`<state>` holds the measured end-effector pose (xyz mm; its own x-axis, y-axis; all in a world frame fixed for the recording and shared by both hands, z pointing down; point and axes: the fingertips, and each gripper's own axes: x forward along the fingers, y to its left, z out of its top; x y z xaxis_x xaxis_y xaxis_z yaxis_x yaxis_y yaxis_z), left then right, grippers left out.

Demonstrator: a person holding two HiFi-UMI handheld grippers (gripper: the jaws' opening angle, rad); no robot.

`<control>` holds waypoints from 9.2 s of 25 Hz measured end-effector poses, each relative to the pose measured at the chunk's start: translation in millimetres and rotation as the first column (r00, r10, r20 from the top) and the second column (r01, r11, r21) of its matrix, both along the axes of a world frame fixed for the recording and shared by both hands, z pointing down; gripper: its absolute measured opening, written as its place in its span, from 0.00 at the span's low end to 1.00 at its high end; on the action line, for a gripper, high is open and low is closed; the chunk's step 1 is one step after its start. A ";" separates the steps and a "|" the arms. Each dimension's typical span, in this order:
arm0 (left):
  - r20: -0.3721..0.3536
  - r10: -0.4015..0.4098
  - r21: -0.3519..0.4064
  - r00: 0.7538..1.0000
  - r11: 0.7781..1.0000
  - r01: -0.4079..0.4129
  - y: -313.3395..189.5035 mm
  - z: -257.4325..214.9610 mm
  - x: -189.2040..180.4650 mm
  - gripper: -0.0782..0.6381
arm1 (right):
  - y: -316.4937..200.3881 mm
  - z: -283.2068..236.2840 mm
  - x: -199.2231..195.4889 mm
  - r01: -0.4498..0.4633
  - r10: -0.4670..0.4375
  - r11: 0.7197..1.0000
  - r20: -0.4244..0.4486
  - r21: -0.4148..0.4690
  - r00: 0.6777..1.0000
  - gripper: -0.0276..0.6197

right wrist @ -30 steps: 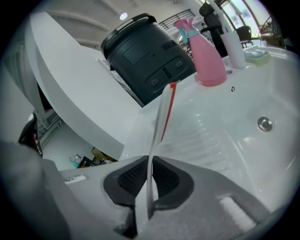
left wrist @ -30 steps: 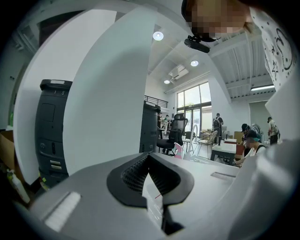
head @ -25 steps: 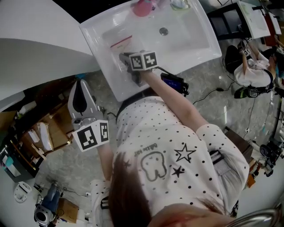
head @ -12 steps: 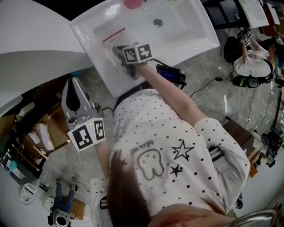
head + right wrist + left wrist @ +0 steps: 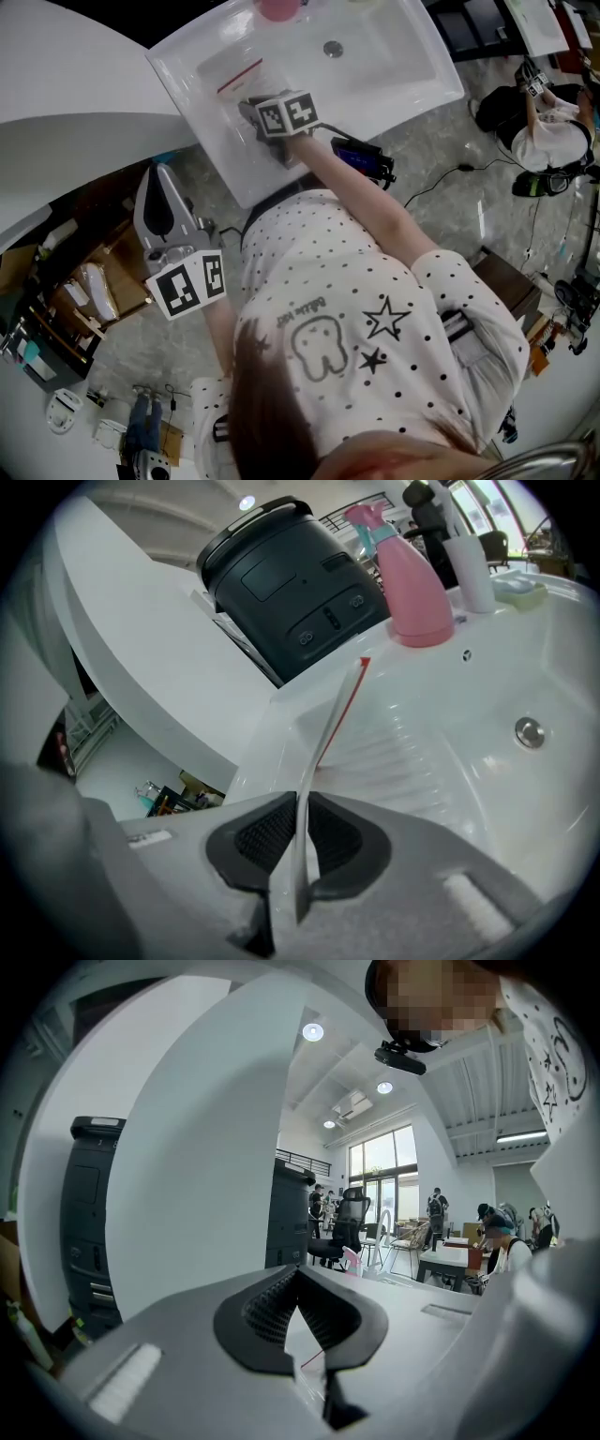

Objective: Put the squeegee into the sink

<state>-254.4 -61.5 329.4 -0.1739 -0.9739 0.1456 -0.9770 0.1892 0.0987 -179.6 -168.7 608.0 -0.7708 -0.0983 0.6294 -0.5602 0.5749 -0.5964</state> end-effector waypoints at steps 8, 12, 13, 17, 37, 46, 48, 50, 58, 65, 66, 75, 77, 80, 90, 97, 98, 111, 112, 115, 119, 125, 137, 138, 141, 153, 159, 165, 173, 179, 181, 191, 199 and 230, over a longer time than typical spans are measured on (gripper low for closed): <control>0.002 -0.011 -0.002 1.000 1.000 0.011 2.5 0.3 -2.4 0.09 | 0.9 9.2 6.2 0.019 -0.019 1.000 -0.046 -0.007 0.999 0.19; 0.003 -0.012 0.001 1.000 1.000 0.012 2.7 -0.4 -3.0 0.09 | 6.3 15.7 7.2 0.016 -0.018 0.999 -0.046 -0.044 0.999 0.21; 0.003 -0.011 0.001 1.000 1.000 0.011 2.8 -0.7 -3.0 0.09 | 6.6 16.4 7.8 0.015 -0.018 0.999 -0.047 -0.048 0.999 0.22; 0.006 -0.009 -0.001 1.000 1.000 0.010 2.7 -1.2 -2.2 0.09 | 4.8 18.7 11.0 0.018 -0.020 0.999 -0.060 -0.046 0.998 0.23; 0.004 -0.009 0.005 1.000 1.000 0.009 1.1 -3.2 4.7 0.09 | 4.0 17.1 22.4 0.019 -0.024 0.998 -0.104 -0.052 0.994 0.31; 0.009 0.006 0.015 1.000 1.000 -0.006 2.8 -6.7 15.0 0.09 | -20.5 -14.3 42.0 -0.032 0.047 0.990 -0.105 0.135 0.993 0.29; 0.010 0.008 0.017 1.000 1.000 -0.008 3.8 -7.5 17.8 0.09 | -30.7 -27.9 44.2 -0.046 0.064 0.978 -0.083 0.203 0.994 0.26; 0.012 0.012 0.020 1.000 1.000 -0.012 4.7 -8.3 20.6 0.09 | -41.8 -42.1 49.3 -0.064 0.088 0.960 -0.078 0.272 0.993 0.20; 0.019 0.006 0.036 1.000 0.999 -0.007 14.3 -12.5 25.7 0.09 | -69.0 -123.1 62.9 -0.155 0.115 0.884 0.118 0.441 0.986 0.04; 0.013 0.015 0.052 1.000 0.999 -0.015 18.0 -13.2 30.5 0.09 | -82.1 -231.2 100.1 -0.300 0.123 0.804 0.351 0.513 0.928 0.03; 0.013 0.019 0.057 1.000 0.998 -0.020 17.1 -14.3 32.3 0.09 | -81.8 -243.0 105.3 -0.312 0.119 0.794 0.369 0.522 0.922 0.03; 0.010 0.049 0.074 0.999 0.996 -0.049 11.1 -16.0 44.1 0.09 | -57.4 -308.9 141.6 -0.341 0.059 0.698 0.424 0.630 0.904 0.03; 0.011 0.047 0.076 0.999 0.996 -0.047 11.0 -16.9 44.3 0.09 | -49.9 -320.3 152.0 -0.353 0.060 0.683 0.433 0.639 0.899 0.03; 0.013 0.050 0.078 0.999 0.996 -0.050 10.7 -15.6 44.9 0.09 | -36.4 -331.3 166.0 -0.382 0.068 0.677 0.463 0.629 0.884 0.03; -0.001 0.081 0.075 0.997 0.994 -0.081 15.8 -15.4 58.6 0.09 | 20.0 -318.8 185.6 -0.295 0.045 0.638 0.348 0.711 0.936 0.03; -0.023 0.103 0.067 0.994 0.993 -0.102 10.8 -6.5 68.7 0.09 | 45.7 -274.3 151.1 -0.178 -0.030 0.685 0.272 0.706 0.962 0.03; -0.028 0.104 0.065 0.994 0.993 -0.102 10.4 -4.4 69.3 0.09 | 48.8 -269.7 140.4 -0.154 -0.056 0.688 0.263 0.709 0.963 0.03; -0.060 0.142 0.051 0.988 0.989 -0.139 15.2 11.1 85.0 0.09 | 107.5 -243.3 57.0 0.159 -0.285 0.623 0.033 0.766 0.958 0.03; -0.065 0.145 0.051 0.987 0.989 -0.142 15.9 12.0 85.6 0.09 | 109.1 -242.1 55.9 0.164 -0.287 0.622 0.028 0.766 0.957 0.03; -0.076 0.147 0.055 0.986 0.988 -0.143 15.9 13.8 85.0 0.09 | 111.2 -239.1 53.5 0.179 -0.292 0.618 0.012 0.765 0.956 0.03; -0.076 0.150 0.061 0.986 0.987 -0.145 15.6 13.8 83.4 0.09 | 110.7 -234.8 51.6 0.188 -0.288 0.620 -0.002 0.762 0.958 0.03; -0.081 0.142 0.066 0.987 0.988 -0.137 15.7 14.1 78.5 0.09 | 109.6 -229.5 50.1 0.188 -0.274 0.638 -0.009 0.746 0.962 0.03; -0.076 0.140 0.070 0.987 0.988 -0.135 16.3 14.1 72.2 0.09 | 109.6 -227.8 43.4 0.183 -0.278 0.627 -0.003 0.757 0.961 0.03; -0.076 0.139 0.071 0.987 0.988 -0.134 16.2 14.1 71.7 0.09 | 109.4 -228.3 42.9 0.183 -0.278 0.625 -0.003 0.759 0.960 0.03; -0.076 0.139 0.073 0.987 0.988 -0.133 16.1 14.5 71.2 0.09 | 109.2 -229.6 41.9 0.184 -0.280 0.624 -0.003 0.760 0.960 0.03; -0.078 0.145 0.069 0.986 0.988 -0.140 15.2 15.2 70.4 0.09 | 108.3 -226.1 41.6 0.180 -0.281 0.623 0.003 0.761 0.960 0.04; -0.081 0.151 0.069 0.985 0.987 -0.145 14.4 14.7 70.1 0.09 | 108.3 -225.1 41.6 0.180 -0.277 0.629 0.001 0.757 0.961 0.04; -0.085 0.153 0.068 0.984 0.987 -0.148 14.1 15.3 70.4 0.09 | 109.1 -224.2 41.3 0.186 -0.281 0.629 -0.002 0.755 0.960 0.04; -0.094 0.150 0.069 0.984 0.987 -0.143 14.0 15.8 70.3 0.09 | 108.0 -224.3 42.8 0.185 -0.277 0.629 -0.006 0.755 0.961 0.04; -0.093 0.151 0.071 0.984 0.987 -0.145 13.3 16.1 70.7 0.09 | 107.6 -222.8 43.6 0.188 -0.275 0.630 -0.009 0.754 0.961 0.04; -0.093 0.152 0.071 0.984 0.987 -0.146 12.7 16.0 70.8 0.09 | 107.2 -223.1 43.6 0.187 -0.275 0.628 -0.010 0.755 0.961 0.04; -0.106 0.143 0.078 0.984 0.988 -0.135 12.6 16.7 70.5 0.09 | 106.2 -222.7 45.1 0.195 -0.280 0.629 -0.015 0.752 0.960 0.04; -0.097 0.145 0.078 0.985 0.987 -0.138 11.8 16.4 70.8 0.09 | 105.7 -222.6 43.4 0.197 -0.285 0.625 -0.014 0.755 0.958 0.04; -0.081 0.146 0.072 0.986 0.987 -0.141 12.9 16.9 66.9 0.09 | 105.9 -221.8 37.9 0.194 -0.287 0.624 -0.009 0.757 0.958 0.04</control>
